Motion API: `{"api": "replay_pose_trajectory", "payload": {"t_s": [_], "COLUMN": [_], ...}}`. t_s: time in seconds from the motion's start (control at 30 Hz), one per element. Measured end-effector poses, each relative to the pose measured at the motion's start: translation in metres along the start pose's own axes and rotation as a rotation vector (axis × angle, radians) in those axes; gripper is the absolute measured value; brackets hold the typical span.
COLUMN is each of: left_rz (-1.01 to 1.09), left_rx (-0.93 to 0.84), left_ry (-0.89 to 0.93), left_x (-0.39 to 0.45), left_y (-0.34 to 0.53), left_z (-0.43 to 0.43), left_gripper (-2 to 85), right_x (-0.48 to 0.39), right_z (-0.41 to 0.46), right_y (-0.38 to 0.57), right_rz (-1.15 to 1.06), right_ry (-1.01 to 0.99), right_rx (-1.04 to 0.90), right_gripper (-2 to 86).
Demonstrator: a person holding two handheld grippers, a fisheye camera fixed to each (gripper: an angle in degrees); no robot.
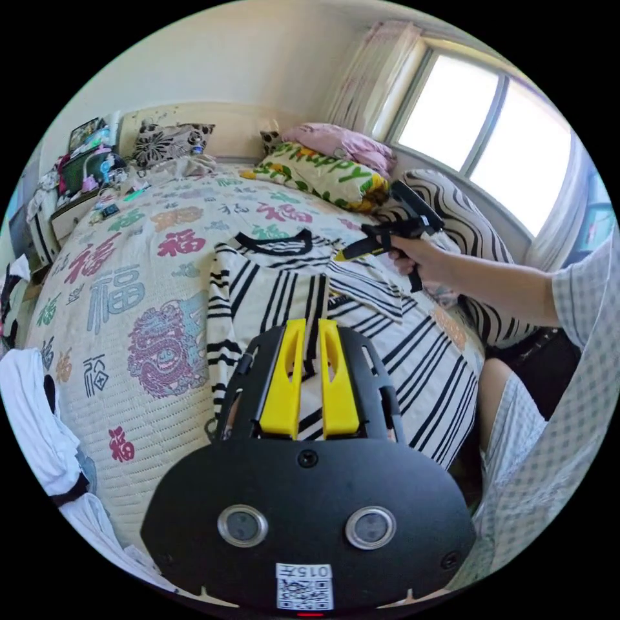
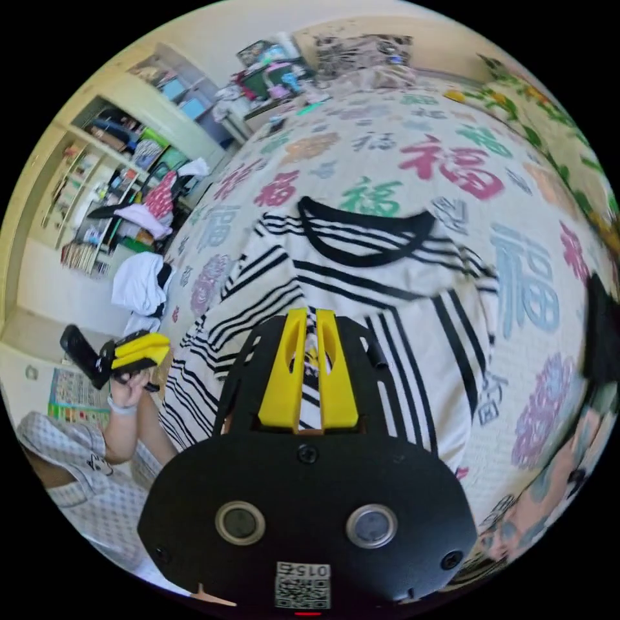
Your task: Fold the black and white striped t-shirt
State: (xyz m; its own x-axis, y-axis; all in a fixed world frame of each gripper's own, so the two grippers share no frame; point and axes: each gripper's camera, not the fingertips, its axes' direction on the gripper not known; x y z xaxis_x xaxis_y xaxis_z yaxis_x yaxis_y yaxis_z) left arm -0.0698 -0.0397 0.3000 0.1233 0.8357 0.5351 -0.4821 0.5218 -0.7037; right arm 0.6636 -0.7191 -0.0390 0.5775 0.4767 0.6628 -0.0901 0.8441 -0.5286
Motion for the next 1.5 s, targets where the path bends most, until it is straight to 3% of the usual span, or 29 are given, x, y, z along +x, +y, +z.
{"api": "replay_pose_trajectory", "payload": {"t_s": [0.1, 0.23, 0.4, 0.57, 0.7, 0.87, 1.0, 1.13, 1.27, 1.37, 1.5], "left_rz": [-0.044, 0.004, 0.098, 0.092, -0.050, -0.180, -0.320, -0.495, -0.471, -0.396, -0.347], "left_rx": [-0.038, -0.162, -0.311, -0.336, -0.208, -0.323, -0.405, -0.491, -0.607, -0.738, -0.777], "left_ry": [-0.063, 0.066, -0.035, -0.083, -0.119, -0.142, -0.220, -0.128, -0.045, -0.139, -0.090], "left_x": [-0.018, -0.008, 0.009, 0.008, -0.009, -0.025, -0.027, -0.042, -0.040, -0.037, -0.039], "left_y": [-0.017, -0.024, -0.008, -0.009, -0.003, 0.028, 0.062, 0.097, 0.093, 0.080, 0.067], "left_z": [0.029, 0.077, 0.115, 0.101, 0.054, 0.038, 0.004, -0.013, 0.013, 0.037, 0.035], "left_gripper": [4.5, 4.6, 3.3, 3.8, 4.8, 6.6, 9.5, 11.3, 10.9, 7.0, 0.6], "right_x": [-0.026, -0.032, 0.006, 0.031, 0.038, 0.033, 0.033, 0.050, 0.068, 0.065, 0.052], "right_z": [0.010, 0.041, 0.006, -0.051, -0.114, -0.147, -0.186, -0.203, -0.187, -0.190, -0.209], "right_y": [-0.022, -0.021, 0.004, 0.037, 0.095, 0.182, 0.262, 0.320, 0.352, 0.354, 0.358], "right_rz": [-0.143, -0.160, -0.014, 0.050, 0.019, 0.048, 0.175, 0.265, 0.360, 0.357, 0.285], "right_ry": [-0.049, -0.010, -0.103, -0.064, -0.078, 0.043, 0.265, 0.158, -0.002, 0.060, 0.101], "right_rx": [-0.092, -0.241, -0.127, -0.088, -0.008, -0.087, -0.096, -0.200, -0.349, -0.361, -0.383], "right_gripper": [-0.3, -0.9, -0.9, -0.6, 0.0, 4.2, 9.7, 10.6, 8.6, 5.4, -0.4]}}
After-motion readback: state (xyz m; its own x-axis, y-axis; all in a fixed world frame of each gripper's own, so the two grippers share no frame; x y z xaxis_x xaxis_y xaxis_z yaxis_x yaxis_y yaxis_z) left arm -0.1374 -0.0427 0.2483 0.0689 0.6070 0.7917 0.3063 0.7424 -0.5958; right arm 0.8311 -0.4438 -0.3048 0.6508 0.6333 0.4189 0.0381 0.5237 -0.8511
